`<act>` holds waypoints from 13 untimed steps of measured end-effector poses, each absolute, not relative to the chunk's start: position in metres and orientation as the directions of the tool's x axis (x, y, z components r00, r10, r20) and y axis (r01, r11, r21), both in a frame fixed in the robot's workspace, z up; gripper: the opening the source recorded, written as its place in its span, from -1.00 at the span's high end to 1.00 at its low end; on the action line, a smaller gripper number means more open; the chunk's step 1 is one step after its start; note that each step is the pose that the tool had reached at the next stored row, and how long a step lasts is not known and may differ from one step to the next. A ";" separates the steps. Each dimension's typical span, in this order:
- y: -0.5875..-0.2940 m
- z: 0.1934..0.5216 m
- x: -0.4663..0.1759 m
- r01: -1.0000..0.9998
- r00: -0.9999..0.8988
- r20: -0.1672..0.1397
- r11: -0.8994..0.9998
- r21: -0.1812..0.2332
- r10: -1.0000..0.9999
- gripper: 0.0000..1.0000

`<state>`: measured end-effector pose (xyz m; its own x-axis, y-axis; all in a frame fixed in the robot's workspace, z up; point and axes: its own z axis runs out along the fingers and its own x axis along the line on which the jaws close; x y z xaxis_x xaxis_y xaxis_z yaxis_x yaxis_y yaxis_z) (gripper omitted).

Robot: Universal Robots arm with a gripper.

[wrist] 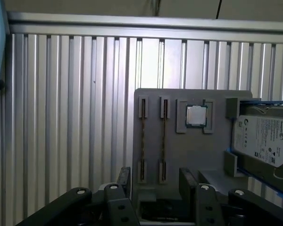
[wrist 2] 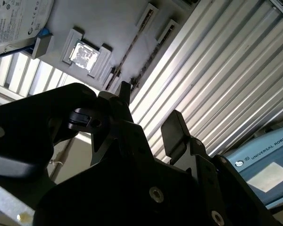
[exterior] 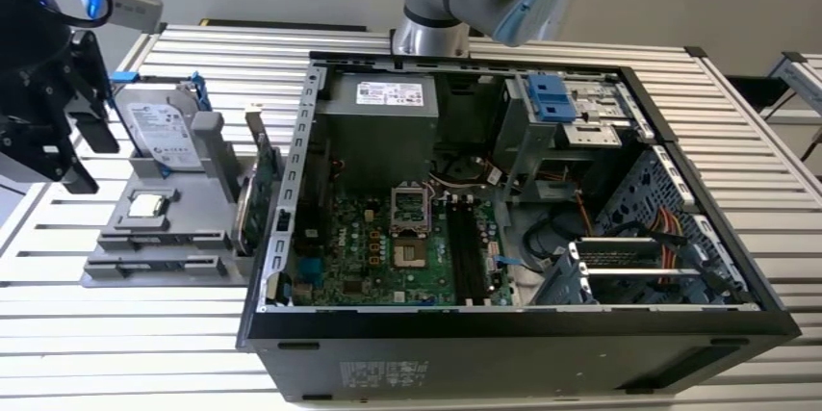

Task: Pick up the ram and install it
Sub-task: 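Pick up the ram and move it above insertion slot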

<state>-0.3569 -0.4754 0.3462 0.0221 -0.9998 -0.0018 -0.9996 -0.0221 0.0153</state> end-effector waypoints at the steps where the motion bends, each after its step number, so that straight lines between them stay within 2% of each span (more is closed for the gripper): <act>1: -0.475 0.345 -0.357 -1.000 0.022 -0.001 -0.022 0.015 -1.000 -1.00; 13: -0.474 0.337 -0.357 -1.000 0.022 0.005 -0.022 0.014 -1.000 -1.00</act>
